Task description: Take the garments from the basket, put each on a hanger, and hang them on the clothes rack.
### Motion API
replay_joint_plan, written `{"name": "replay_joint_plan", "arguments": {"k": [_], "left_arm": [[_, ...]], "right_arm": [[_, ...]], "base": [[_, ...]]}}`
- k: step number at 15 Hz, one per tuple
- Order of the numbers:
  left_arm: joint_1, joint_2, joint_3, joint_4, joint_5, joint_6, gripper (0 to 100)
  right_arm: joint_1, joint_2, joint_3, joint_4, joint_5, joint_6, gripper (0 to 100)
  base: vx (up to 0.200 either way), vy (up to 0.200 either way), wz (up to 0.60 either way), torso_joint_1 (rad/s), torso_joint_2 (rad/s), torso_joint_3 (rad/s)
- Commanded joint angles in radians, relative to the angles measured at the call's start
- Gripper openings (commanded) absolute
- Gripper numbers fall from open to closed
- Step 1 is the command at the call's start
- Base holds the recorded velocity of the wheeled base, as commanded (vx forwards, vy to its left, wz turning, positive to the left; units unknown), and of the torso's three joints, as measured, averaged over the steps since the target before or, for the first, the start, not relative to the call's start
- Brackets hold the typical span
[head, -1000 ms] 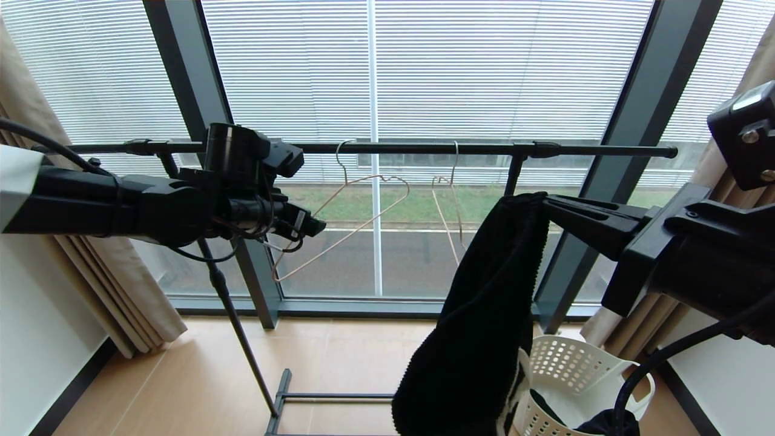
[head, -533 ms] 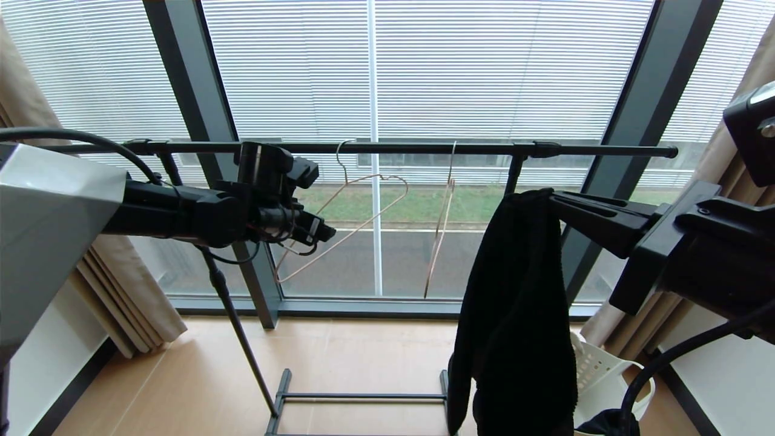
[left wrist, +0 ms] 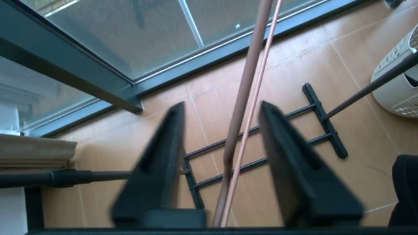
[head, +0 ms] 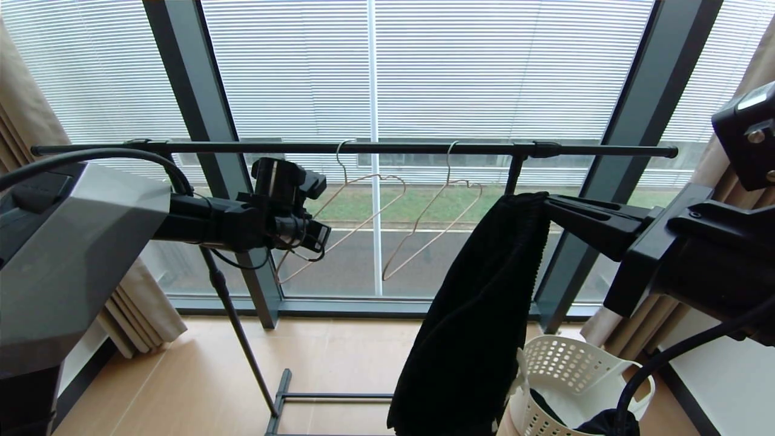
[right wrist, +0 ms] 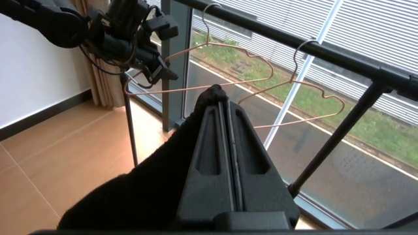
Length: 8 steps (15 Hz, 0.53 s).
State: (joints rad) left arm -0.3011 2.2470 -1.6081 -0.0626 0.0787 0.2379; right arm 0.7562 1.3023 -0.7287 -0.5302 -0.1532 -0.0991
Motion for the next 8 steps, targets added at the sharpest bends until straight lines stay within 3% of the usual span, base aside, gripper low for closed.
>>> {"name": "replay_joint_plan", "arguments": {"k": [1,8], "left_arm": [[-0.001,0.008,-0.001,0.000,0.001,0.000,0],[-0.001,-0.010,-0.006,-0.002,0.001,-0.017,0]], "right_arm": [[0.000,0.005,0.000,-0.001,0.000,-0.001,0],[0.000,0.012,0.000,-0.001,0.000,-0.001,0]], "base": [[0.000,0.000,0.00,0.000,0.00,0.000],[0.000,0.000,0.00,0.000,0.00,0.000]]}}
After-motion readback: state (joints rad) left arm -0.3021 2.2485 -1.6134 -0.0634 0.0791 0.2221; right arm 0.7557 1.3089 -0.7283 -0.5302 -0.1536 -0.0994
